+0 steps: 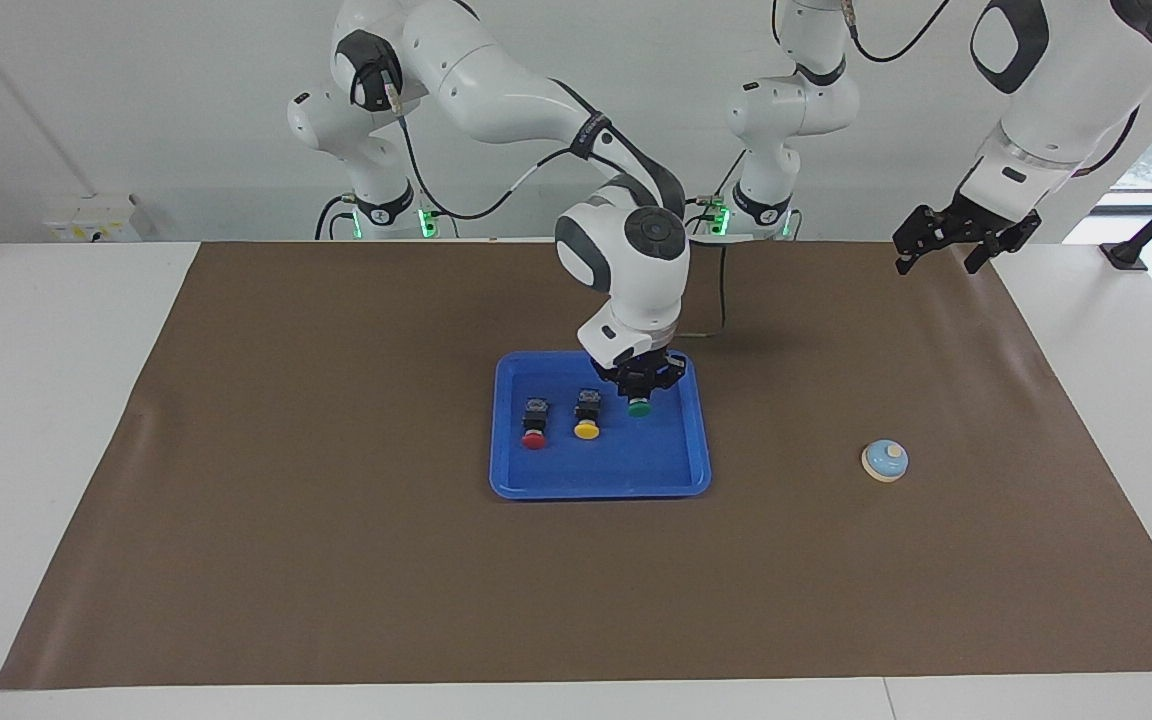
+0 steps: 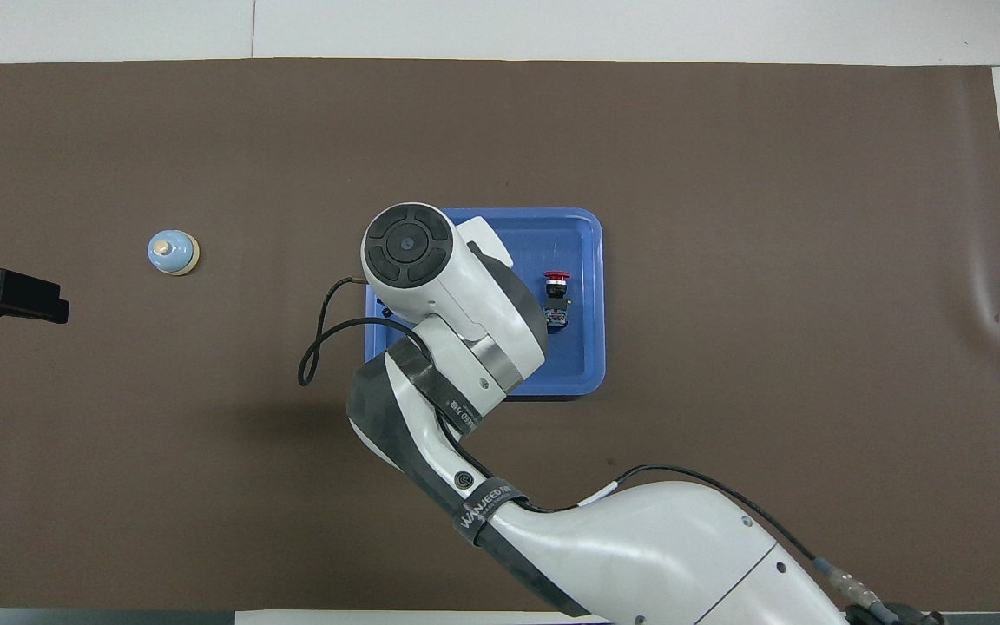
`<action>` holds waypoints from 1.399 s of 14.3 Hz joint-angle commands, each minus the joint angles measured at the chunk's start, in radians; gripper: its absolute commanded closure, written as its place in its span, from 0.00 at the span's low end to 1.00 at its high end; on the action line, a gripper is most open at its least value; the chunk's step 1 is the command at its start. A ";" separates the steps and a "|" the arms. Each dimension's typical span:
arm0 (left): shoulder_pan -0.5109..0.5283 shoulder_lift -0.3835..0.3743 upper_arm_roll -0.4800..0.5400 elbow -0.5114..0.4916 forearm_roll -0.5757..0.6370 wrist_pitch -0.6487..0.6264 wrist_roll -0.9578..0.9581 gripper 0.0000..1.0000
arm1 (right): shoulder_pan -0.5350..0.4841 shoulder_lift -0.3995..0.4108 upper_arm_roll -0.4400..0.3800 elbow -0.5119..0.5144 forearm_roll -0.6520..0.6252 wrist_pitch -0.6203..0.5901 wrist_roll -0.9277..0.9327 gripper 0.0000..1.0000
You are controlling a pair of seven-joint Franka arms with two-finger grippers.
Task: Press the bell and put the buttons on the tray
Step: 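Carry the green button over the tray with the right gripper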
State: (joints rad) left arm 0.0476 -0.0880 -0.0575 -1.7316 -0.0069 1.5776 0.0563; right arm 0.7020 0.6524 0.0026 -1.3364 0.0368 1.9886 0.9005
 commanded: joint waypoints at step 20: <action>0.003 -0.003 0.001 0.010 -0.008 -0.010 0.004 0.00 | -0.163 -0.138 -0.018 -0.009 0.012 -0.132 0.059 0.00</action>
State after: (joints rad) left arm 0.0476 -0.0880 -0.0575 -1.7316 -0.0070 1.5776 0.0563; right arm 0.6065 0.5742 -0.0242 -1.3320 0.0368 1.8925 1.0158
